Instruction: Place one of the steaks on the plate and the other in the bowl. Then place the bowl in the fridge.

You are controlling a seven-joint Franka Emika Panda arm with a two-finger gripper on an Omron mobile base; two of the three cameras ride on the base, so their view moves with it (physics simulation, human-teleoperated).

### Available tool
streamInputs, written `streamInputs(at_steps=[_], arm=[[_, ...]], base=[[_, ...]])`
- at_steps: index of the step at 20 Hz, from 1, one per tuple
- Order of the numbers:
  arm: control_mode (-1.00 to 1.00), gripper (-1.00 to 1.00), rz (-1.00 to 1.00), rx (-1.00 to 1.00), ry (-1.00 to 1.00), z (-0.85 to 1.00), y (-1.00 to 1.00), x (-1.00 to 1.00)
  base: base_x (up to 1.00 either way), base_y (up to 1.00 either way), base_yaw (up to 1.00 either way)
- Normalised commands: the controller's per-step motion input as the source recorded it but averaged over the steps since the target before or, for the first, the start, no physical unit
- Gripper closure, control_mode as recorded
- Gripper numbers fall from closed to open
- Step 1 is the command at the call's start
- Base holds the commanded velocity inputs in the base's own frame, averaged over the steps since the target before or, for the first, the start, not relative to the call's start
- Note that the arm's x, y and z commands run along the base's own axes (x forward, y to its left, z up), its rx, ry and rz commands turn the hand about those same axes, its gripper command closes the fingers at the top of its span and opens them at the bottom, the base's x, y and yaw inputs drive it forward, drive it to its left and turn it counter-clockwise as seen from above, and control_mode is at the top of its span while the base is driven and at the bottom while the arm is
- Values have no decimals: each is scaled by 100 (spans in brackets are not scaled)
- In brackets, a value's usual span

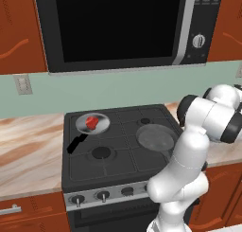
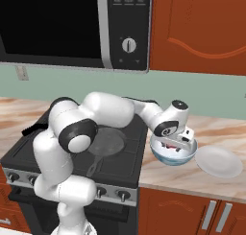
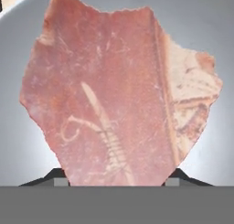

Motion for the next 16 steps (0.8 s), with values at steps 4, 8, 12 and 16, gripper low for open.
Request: streamInputs(at_steps=[4,8,12,16], arm=[[-100,-100,0,-1,0,18,0,4],[-100,-100,0,0,0,5,0,0],[-100,-100,0,-4,-2,27,15,-34],[-100,-100,0,-5,-5,51,68,-77]], base=[[0,0,0],[0,0,0],[0,0,0],[0,0,0]])
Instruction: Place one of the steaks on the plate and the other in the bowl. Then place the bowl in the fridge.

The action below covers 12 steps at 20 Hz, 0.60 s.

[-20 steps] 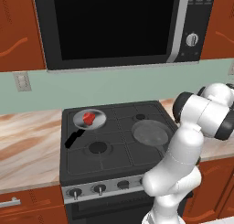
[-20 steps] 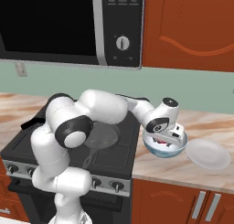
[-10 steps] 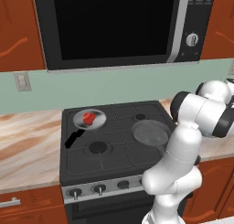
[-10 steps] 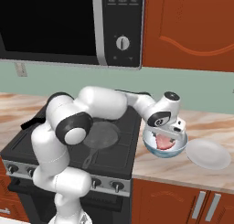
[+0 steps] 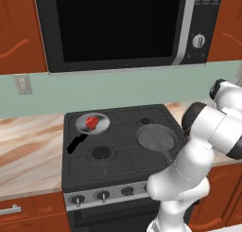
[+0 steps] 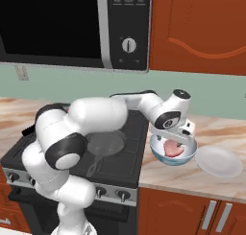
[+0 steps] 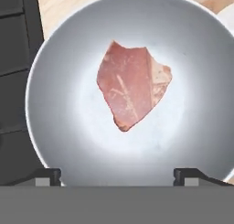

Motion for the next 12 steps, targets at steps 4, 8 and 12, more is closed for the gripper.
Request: streamInputs(at_steps=[4,8,12], arm=[[-100,-100,-4,-14,-1,37,100,-69],[-100,-100,-1,-12,0,13,100,-60],[-100,-100,0,-9,0,11,100,-42]], base=[[0,0,0],[0,0,0],[0,0,0]])
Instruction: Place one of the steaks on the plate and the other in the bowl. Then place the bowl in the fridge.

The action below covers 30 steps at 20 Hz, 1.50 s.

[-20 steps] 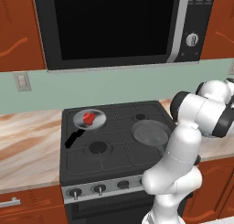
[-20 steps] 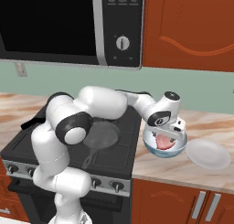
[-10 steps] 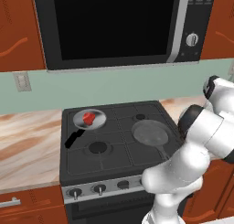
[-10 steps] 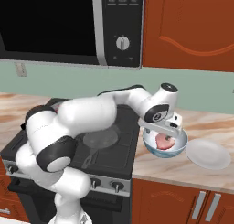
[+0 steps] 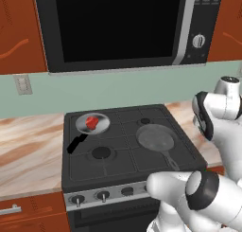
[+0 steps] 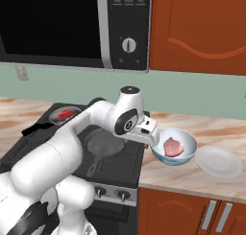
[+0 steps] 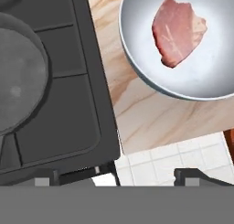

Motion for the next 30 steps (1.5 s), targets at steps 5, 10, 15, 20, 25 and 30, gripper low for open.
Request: streamInputs(at_steps=[5,10,15,20,25,30], arm=[[-100,-100,-1,-1,3,28,100,0],[-100,-100,0,1,7,12,100,0],[-100,-100,-2,0,3,-4,95,0],[-100,-100,0,0,0,-3,5,0],[-100,-100,0,0,-1,-6,25,1],[100,-100,0,0,0,0,0,0]], base=[[0,0,0],[0,0,0],[0,0,0],[0,0,0],[0,0,0],[0,87,0]])
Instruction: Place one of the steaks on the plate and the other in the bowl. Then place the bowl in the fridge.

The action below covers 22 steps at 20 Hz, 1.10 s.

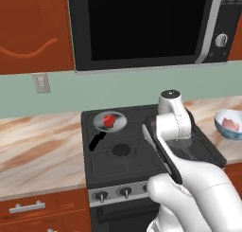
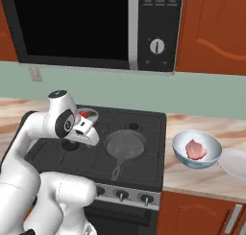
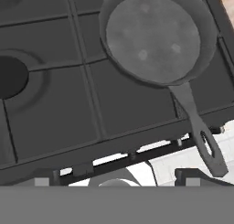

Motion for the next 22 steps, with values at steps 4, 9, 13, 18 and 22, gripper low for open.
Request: streamInputs(at_steps=[4,9,13,18,22], arm=[[100,-100,0,0,0,0,0,0],[100,-100,0,0,0,0,0,0],[-100,-100,0,1,-4,-2,-9,5],[-100,-100,7,4,-18,-3,-56,43],[-100,-100,3,11,-8,16,-48,92]], base=[[0,99,0],[9,63,0],[13,-3,0],[0,0,0],[0,0,0]])
